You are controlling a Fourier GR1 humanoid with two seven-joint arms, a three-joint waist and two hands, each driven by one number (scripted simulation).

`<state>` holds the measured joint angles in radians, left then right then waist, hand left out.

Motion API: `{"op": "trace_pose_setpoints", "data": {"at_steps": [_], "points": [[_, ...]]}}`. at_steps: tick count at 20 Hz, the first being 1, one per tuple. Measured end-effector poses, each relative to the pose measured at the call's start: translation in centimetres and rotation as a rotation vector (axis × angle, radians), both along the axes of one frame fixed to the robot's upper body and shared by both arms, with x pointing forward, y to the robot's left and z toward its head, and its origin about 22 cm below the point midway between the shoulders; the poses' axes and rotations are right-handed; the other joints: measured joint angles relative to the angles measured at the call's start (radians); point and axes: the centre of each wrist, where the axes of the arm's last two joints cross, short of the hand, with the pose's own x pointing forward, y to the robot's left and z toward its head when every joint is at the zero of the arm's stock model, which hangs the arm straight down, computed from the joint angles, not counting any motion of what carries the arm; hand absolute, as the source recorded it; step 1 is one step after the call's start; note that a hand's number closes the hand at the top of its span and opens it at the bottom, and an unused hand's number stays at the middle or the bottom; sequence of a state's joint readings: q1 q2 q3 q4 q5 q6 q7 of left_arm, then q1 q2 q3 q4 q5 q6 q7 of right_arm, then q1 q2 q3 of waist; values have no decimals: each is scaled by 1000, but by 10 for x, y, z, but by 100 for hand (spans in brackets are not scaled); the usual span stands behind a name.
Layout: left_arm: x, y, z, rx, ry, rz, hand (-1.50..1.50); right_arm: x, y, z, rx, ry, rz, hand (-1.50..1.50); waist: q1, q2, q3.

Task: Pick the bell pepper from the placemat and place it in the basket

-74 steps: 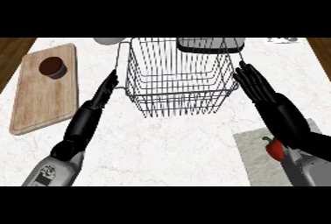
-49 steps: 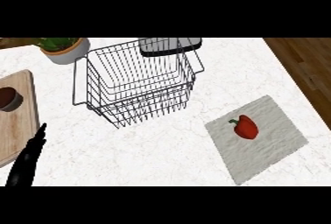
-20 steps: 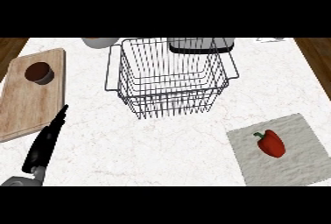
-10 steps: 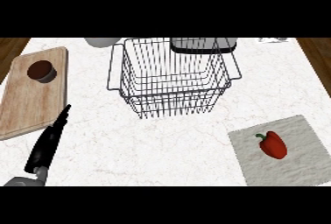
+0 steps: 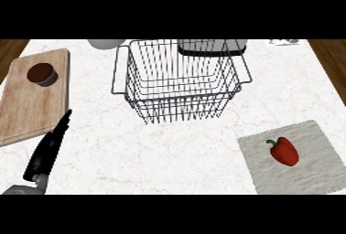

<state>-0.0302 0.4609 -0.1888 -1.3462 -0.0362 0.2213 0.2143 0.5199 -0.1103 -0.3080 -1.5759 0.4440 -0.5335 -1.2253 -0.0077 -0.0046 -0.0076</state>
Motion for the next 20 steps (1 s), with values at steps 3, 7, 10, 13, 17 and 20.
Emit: {"op": "trace_pose_setpoints", "data": {"at_steps": [3,7,10,13,17,20], "points": [[-2,-2,0,-2,5,-2,0,4,-2,0,-22,3,4,-150,0,-1,-4],[1,-3,2,-1,-1,-7,0,9,0,-2,-40,5,3,-150,-2,-1,-8],[3,-6,0,-4,1,-9,0,15,-4,1,-88,23,16,-150,-5,-2,-17],[0,-2,1,-5,-1,-7,0,18,-2,-4,-115,56,17,-150,-3,0,-16],[4,-5,4,0,0,-6,0,27,-5,-12,-139,83,8,-150,-3,1,-15],[1,0,3,-4,3,-9,0,35,-7,-13,-164,95,14,-150,-2,3,-14]]}}
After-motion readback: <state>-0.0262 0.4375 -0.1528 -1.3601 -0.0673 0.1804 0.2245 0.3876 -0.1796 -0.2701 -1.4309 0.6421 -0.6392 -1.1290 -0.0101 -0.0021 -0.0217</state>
